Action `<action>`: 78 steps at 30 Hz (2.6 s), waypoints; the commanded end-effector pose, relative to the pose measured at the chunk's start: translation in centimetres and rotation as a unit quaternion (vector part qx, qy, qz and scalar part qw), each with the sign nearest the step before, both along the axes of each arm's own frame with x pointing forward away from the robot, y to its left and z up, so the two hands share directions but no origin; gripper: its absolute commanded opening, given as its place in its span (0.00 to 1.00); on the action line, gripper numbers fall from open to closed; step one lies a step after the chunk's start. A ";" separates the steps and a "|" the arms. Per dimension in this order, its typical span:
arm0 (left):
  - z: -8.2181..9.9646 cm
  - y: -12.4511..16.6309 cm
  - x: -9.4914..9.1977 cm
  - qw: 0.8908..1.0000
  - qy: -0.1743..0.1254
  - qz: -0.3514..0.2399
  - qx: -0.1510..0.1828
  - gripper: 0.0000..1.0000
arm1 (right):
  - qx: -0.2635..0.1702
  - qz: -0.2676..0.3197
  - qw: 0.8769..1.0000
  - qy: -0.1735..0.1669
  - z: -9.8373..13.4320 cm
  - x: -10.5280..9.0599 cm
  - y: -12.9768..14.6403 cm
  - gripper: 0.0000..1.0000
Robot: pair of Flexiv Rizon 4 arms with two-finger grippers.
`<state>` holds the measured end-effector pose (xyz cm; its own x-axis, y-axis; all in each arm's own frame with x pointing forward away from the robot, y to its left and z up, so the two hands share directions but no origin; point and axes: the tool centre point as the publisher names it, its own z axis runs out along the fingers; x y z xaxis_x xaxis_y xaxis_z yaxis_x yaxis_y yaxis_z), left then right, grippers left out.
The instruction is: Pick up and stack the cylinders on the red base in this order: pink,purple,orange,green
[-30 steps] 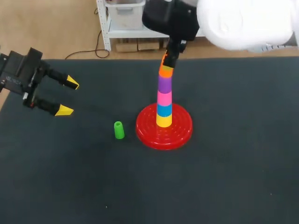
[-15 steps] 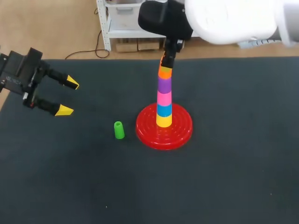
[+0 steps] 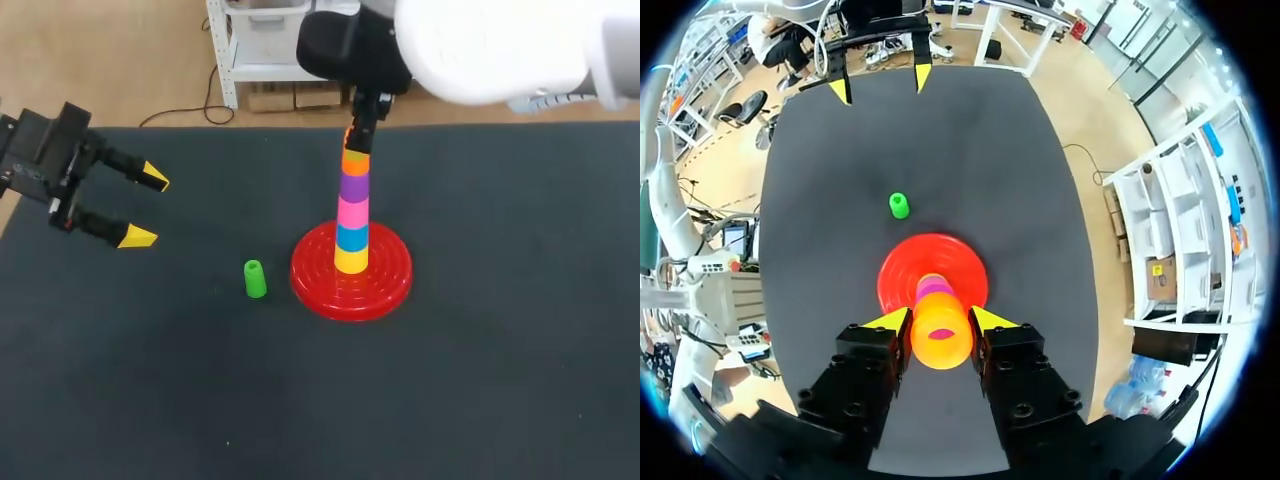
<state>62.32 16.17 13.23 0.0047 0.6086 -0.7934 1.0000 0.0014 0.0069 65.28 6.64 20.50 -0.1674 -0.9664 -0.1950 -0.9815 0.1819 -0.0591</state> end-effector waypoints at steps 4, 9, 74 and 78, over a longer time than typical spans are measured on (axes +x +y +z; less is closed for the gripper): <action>0.0 0.1 0.1 1.000 0.000 -0.001 0.000 1.00 | 0.003 -0.006 1.000 -0.004 -0.9 0.0 -0.1 0.00; 0.0 0.1 0.1 1.000 0.000 -0.001 0.000 1.00 | -0.003 -0.013 1.000 -0.020 -0.7 -0.1 -0.2 0.15; 0.0 0.1 0.1 1.000 0.000 -0.001 0.000 1.00 | -0.010 0.130 0.991 -0.007 -11.9 -5.6 11.8 1.00; 0.0 0.1 0.1 1.000 0.000 -0.001 0.000 1.00 | -0.023 0.133 0.991 -0.012 -13.0 -5.6 12.4 1.00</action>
